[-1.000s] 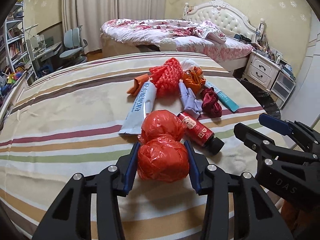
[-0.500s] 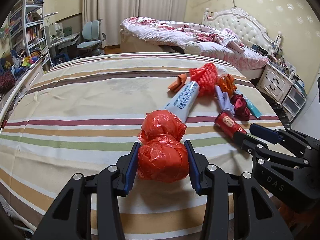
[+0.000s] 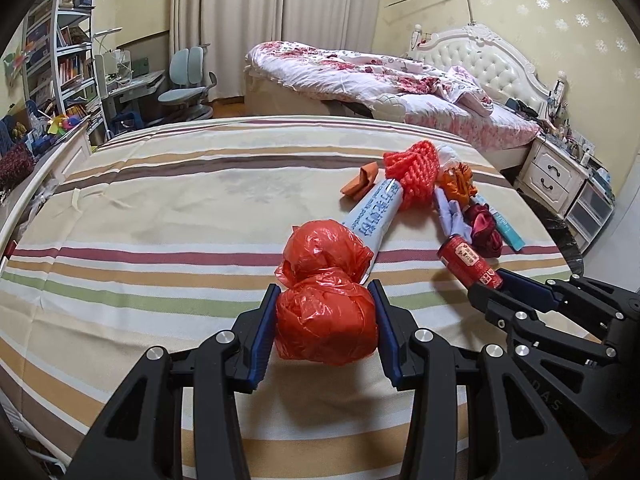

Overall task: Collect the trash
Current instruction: 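Grasp the red plastic bag with the left tool while the right tool grasps the red bottle, then carry both items over the black bin and release them inside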

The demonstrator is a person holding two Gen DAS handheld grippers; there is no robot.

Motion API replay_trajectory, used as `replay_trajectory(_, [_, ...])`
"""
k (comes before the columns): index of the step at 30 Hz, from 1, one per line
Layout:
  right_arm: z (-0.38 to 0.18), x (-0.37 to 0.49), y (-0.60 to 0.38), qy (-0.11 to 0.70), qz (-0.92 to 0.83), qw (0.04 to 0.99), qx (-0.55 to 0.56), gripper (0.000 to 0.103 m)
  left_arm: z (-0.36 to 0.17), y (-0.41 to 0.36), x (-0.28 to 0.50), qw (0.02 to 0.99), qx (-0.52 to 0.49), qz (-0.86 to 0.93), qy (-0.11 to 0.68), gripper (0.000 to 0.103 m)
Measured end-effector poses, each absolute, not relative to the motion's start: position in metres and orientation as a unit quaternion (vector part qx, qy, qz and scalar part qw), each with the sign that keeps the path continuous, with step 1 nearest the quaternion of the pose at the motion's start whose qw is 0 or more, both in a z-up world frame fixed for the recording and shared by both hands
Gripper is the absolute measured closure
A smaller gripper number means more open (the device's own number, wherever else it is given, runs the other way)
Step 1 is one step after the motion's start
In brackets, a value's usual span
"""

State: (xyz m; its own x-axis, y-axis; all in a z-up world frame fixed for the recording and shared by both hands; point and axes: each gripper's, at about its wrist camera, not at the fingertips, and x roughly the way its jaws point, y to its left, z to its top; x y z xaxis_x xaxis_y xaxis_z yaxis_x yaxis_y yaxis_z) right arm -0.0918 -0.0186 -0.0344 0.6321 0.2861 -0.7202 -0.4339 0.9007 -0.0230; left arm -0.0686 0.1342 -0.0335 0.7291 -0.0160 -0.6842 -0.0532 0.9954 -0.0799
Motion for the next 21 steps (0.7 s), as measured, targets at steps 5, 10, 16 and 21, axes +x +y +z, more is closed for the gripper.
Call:
replay_trajectory(5, [-0.021, -0.092, -0.04, 0.366, 0.185, 0.909, -0.073, 0.078, -0.021, 0.122, -0.066, 0.935, -0.051, -0.008, 0.35, 0.058])
replay_trajectory(10, [-0.003, -0.084, -0.077, 0.344, 0.15, 0.926, -0.045, 0.078, -0.01, 0.099, -0.054, 0.941, -0.048, -0.039, 0.332, 0.058])
replay_trajectory(16, [0.008, -0.065, -0.129, 0.325, 0.088, 0.941, -0.02, 0.078, 0.0, 0.058, -0.028, 0.944, -0.043, -0.08, 0.317, 0.058])
replay_trajectory(21, [0.011, -0.047, -0.171, 0.314, 0.04, 0.949, -0.004, 0.078, 0.003, 0.018, 0.001, 0.943, -0.04, -0.112, 0.311, 0.058])
